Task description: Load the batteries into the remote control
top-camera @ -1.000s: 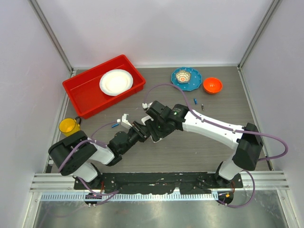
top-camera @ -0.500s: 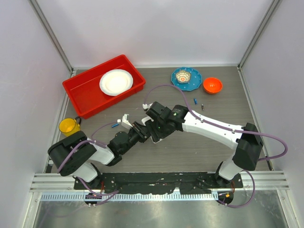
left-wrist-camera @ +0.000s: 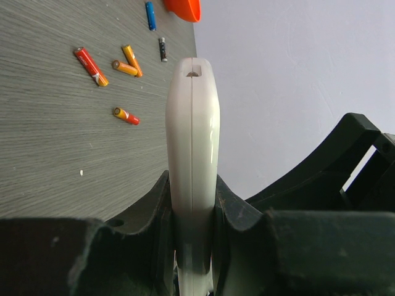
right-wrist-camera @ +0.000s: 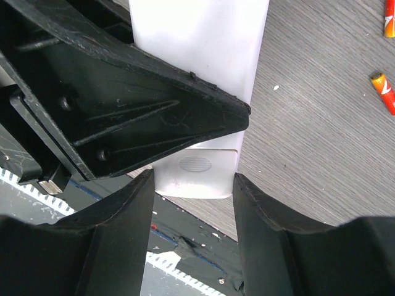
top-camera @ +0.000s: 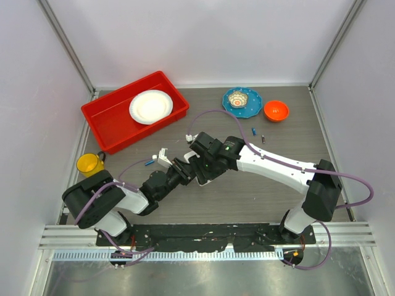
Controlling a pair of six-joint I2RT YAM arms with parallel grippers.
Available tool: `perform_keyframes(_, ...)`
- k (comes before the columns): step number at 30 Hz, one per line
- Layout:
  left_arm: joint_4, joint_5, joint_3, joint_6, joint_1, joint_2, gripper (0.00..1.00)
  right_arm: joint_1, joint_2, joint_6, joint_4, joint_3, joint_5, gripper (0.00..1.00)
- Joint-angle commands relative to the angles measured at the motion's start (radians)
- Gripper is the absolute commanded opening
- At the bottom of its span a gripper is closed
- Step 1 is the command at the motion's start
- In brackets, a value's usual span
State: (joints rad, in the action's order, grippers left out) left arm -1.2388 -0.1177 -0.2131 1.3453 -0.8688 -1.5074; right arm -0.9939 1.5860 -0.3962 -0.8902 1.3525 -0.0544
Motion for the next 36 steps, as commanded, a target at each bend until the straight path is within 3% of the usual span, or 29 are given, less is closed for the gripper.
perform_keyframes(1,-0.307,0.027,-0.037,0.002,-0.021,0.036,0.0,0.011,-0.015,-0.01,0.022,-0.004,-0.087,0.41)
perform_keyframes(8,-0.307,0.021,-0.039,-0.002,-0.019,0.038,0.0,0.011,-0.018,-0.015,0.019,-0.004,-0.084,0.49)
perform_keyframes(12,-0.307,0.02,-0.039,-0.002,-0.021,0.032,0.0,0.011,-0.02,-0.015,0.019,-0.004,-0.076,0.58)
perform_keyframes(28,-0.307,0.012,-0.039,-0.002,-0.021,0.024,0.0,0.011,-0.027,-0.024,0.019,0.0,-0.068,0.72)
perform_keyframes(30,-0.306,0.01,-0.037,-0.003,-0.021,0.023,0.0,0.011,-0.032,-0.03,0.023,0.007,-0.065,0.81)
perform_keyframes(36,-0.307,0.004,-0.035,0.0,-0.019,0.013,0.0,0.011,-0.055,-0.046,0.033,0.04,-0.047,0.86)
